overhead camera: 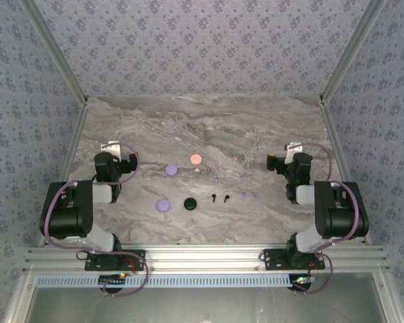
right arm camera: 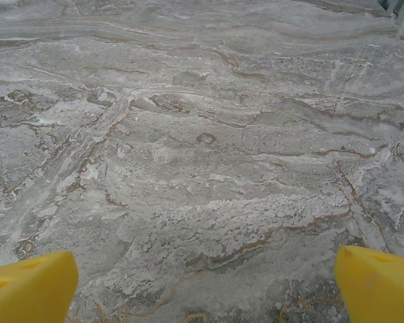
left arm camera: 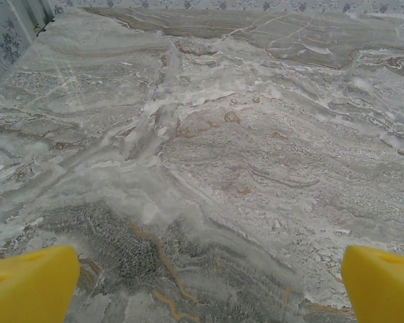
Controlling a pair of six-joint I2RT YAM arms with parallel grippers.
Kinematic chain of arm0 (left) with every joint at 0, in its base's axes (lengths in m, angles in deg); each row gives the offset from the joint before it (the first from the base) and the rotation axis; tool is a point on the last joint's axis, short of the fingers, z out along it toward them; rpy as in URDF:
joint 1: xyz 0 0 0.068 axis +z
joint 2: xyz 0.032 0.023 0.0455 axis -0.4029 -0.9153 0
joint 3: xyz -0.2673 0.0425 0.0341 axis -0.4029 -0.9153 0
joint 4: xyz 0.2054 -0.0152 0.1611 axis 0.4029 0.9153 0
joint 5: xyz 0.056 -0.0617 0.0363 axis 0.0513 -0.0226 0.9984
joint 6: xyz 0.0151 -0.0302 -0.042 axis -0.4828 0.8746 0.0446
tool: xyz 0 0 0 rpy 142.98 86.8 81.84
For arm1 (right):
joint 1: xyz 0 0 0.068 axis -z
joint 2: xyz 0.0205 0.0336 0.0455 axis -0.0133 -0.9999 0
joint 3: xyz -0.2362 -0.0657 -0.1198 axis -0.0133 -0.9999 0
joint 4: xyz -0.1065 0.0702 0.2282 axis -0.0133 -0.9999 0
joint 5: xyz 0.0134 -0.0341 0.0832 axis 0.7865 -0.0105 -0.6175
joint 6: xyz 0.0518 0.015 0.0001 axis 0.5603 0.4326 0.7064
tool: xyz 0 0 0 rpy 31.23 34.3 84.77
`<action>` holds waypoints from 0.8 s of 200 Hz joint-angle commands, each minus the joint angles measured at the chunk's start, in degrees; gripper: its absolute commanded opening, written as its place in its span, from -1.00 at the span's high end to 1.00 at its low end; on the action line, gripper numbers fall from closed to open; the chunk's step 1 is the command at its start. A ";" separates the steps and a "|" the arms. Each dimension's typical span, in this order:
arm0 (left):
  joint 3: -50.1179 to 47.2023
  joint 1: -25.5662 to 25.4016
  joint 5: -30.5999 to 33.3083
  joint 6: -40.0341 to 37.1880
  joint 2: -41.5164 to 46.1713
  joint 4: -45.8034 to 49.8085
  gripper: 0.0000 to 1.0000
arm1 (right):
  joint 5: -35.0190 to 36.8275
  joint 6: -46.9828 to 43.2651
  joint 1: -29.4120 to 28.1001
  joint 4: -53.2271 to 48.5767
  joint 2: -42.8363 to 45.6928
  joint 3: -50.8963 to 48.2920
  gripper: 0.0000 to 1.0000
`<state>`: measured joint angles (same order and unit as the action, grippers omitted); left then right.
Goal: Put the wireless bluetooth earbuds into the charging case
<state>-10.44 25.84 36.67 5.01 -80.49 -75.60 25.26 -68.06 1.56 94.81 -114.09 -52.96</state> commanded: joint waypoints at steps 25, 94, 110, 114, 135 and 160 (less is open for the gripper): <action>0.77 -0.32 0.19 0.33 0.10 -0.02 -0.98 | -0.15 0.35 0.43 -0.19 -0.01 1.20 -1.00; 1.96 -1.19 5.20 3.34 16.24 15.07 -0.99 | 0.48 0.81 0.35 -18.39 14.53 5.22 -1.00; 3.88 -1.27 3.26 8.96 21.88 23.01 -0.99 | -1.03 2.15 -0.30 -23.47 18.32 6.78 -1.00; 4.60 -1.23 2.63 10.61 23.05 25.39 -0.98 | -1.63 2.53 -0.59 -24.89 19.13 7.29 -1.00; 6.31 -1.46 -0.23 19.63 28.13 33.26 -0.99 | -4.99 3.38 -3.51 -32.59 21.70 11.08 -1.00; 7.49 -1.71 -5.47 28.65 31.83 42.20 -0.98 | -7.26 1.50 -10.63 -44.23 20.39 18.15 -1.00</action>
<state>-4.82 24.71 36.80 21.62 -51.20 -47.14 21.92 -66.07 -3.35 65.78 -92.96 -40.92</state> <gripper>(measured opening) 0.993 0.998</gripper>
